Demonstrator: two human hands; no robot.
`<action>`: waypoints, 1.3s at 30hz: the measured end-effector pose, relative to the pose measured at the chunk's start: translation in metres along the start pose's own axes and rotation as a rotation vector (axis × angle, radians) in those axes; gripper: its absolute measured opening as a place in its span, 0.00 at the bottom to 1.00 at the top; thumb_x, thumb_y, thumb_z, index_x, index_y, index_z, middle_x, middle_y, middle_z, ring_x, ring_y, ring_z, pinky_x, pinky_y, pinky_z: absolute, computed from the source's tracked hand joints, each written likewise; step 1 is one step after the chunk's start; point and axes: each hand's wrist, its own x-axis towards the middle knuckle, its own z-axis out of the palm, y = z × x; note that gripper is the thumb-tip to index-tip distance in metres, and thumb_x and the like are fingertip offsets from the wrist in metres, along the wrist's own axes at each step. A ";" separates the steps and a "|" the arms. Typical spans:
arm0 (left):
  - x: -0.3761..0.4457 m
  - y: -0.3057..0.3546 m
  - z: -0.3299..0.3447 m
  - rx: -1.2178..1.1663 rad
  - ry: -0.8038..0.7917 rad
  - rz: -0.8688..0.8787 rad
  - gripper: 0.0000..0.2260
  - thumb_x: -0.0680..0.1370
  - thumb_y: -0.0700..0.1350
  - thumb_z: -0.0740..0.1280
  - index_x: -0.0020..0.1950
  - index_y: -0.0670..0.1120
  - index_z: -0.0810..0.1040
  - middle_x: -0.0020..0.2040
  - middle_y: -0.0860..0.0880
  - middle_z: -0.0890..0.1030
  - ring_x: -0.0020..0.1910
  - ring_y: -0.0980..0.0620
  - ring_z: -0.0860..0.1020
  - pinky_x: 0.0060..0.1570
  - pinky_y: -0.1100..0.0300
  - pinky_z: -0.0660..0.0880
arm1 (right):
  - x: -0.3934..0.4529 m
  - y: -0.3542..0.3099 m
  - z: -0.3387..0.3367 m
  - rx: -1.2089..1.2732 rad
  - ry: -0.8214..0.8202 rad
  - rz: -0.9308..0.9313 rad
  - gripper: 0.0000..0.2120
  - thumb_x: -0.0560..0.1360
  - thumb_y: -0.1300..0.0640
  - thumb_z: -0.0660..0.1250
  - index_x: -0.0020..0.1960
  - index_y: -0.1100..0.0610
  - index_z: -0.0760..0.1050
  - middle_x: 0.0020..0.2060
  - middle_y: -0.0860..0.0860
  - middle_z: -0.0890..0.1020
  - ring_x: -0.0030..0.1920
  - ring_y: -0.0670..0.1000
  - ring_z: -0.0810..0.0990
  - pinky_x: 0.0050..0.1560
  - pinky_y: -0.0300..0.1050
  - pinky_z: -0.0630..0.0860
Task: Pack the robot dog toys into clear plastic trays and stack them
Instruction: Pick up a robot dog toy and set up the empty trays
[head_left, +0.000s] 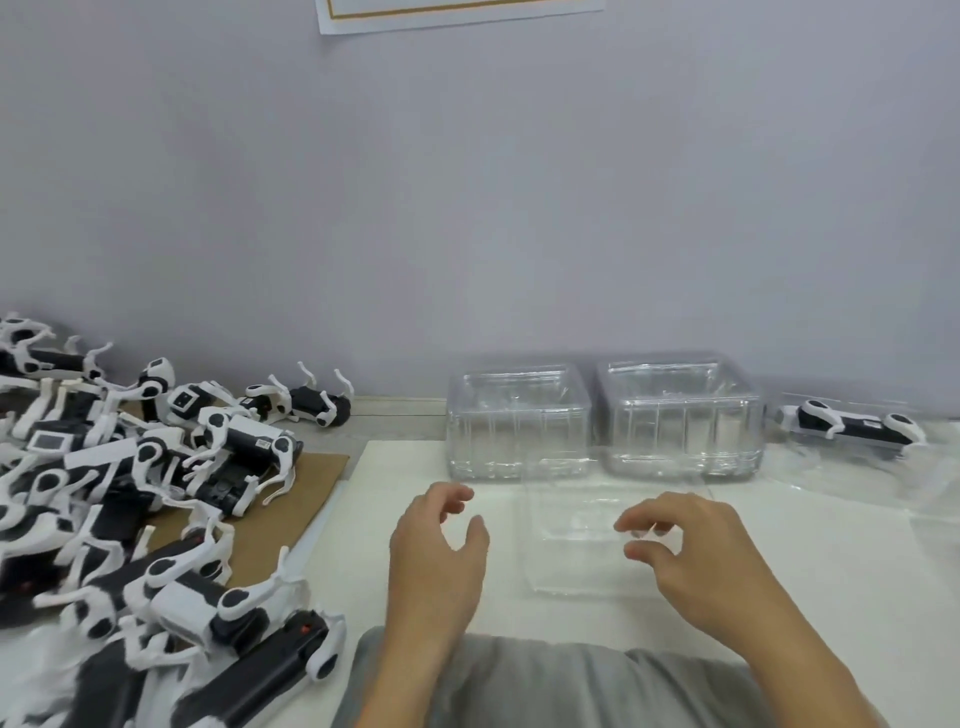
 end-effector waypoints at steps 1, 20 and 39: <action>0.004 0.003 -0.014 0.153 -0.047 0.070 0.07 0.79 0.44 0.68 0.52 0.56 0.75 0.51 0.59 0.77 0.55 0.57 0.73 0.54 0.61 0.69 | 0.000 -0.001 0.001 -0.003 -0.003 0.000 0.16 0.72 0.62 0.76 0.41 0.41 0.79 0.38 0.40 0.81 0.44 0.39 0.76 0.46 0.28 0.67; -0.007 -0.006 -0.126 0.936 -0.605 0.091 0.02 0.83 0.49 0.60 0.52 0.58 0.69 0.55 0.57 0.72 0.58 0.58 0.72 0.60 0.61 0.72 | -0.004 -0.014 0.002 0.081 0.042 0.004 0.14 0.75 0.60 0.71 0.47 0.40 0.78 0.45 0.36 0.81 0.50 0.38 0.77 0.64 0.49 0.71; 0.034 0.027 -0.107 0.020 0.137 0.084 0.09 0.80 0.36 0.66 0.43 0.46 0.81 0.40 0.55 0.86 0.40 0.57 0.84 0.38 0.61 0.80 | 0.000 -0.011 0.006 0.136 0.110 -0.028 0.11 0.77 0.59 0.69 0.47 0.41 0.78 0.45 0.35 0.80 0.51 0.38 0.77 0.65 0.51 0.71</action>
